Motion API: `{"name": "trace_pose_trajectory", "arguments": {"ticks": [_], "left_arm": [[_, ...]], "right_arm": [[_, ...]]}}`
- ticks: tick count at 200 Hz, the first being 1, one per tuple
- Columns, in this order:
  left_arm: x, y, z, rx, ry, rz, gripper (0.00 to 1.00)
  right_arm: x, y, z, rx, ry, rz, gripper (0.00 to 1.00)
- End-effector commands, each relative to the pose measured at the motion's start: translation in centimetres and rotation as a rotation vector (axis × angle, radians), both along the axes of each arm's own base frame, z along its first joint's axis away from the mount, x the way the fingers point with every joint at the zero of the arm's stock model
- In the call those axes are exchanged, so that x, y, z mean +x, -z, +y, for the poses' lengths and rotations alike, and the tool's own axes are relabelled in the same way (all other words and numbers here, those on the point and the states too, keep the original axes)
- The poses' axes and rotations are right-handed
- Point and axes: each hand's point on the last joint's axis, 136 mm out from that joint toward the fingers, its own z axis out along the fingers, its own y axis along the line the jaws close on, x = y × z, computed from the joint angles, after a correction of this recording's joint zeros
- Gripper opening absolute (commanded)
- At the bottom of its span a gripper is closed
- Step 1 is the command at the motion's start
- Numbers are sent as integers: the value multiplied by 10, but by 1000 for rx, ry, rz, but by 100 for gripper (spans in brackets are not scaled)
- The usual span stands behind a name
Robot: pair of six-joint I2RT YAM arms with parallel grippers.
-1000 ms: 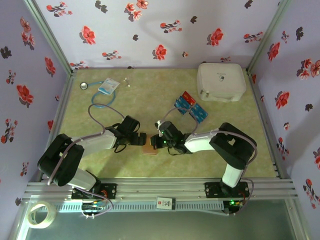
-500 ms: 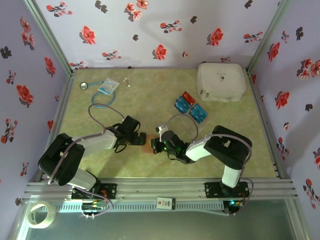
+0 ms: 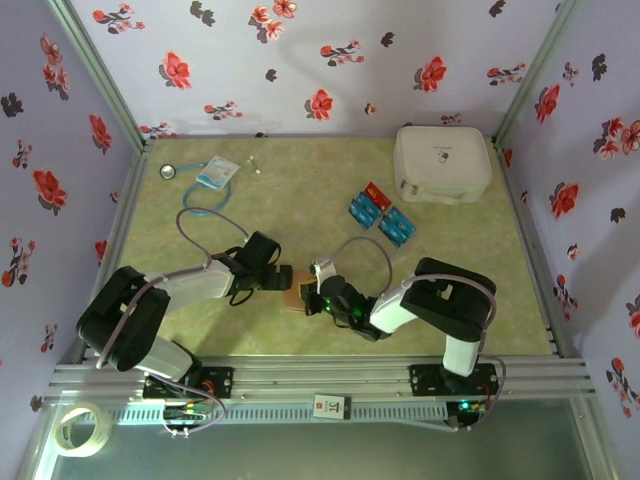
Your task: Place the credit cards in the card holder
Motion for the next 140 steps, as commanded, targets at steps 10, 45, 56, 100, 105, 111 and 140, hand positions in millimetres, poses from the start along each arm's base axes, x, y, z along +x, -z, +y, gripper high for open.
{"name": "trace_pose_trajectory", "arguments": {"ticks": [10, 45, 56, 100, 105, 111, 140], "left_arm": [[-25, 33, 13, 54, 3, 114, 100], [-24, 32, 13, 56, 6, 111, 100], [-24, 32, 12, 56, 7, 112, 100], [-15, 27, 8, 49, 3, 102, 100], [-13, 25, 8, 46, -1, 99, 100], [-9, 23, 9, 44, -7, 94, 100], [17, 5, 17, 4, -61, 63, 100]], "right_arm": [[-52, 102, -82, -575, -72, 157, 0], [-57, 109, -80, -631, -76, 164, 0], [-57, 109, -77, -618, -68, 169, 0], [-44, 87, -58, -613, -58, 142, 15], [-41, 83, -55, -612, -61, 140, 20], [-39, 78, -52, -607, -61, 137, 23], [-24, 43, -39, -555, -82, 110, 48]]}}
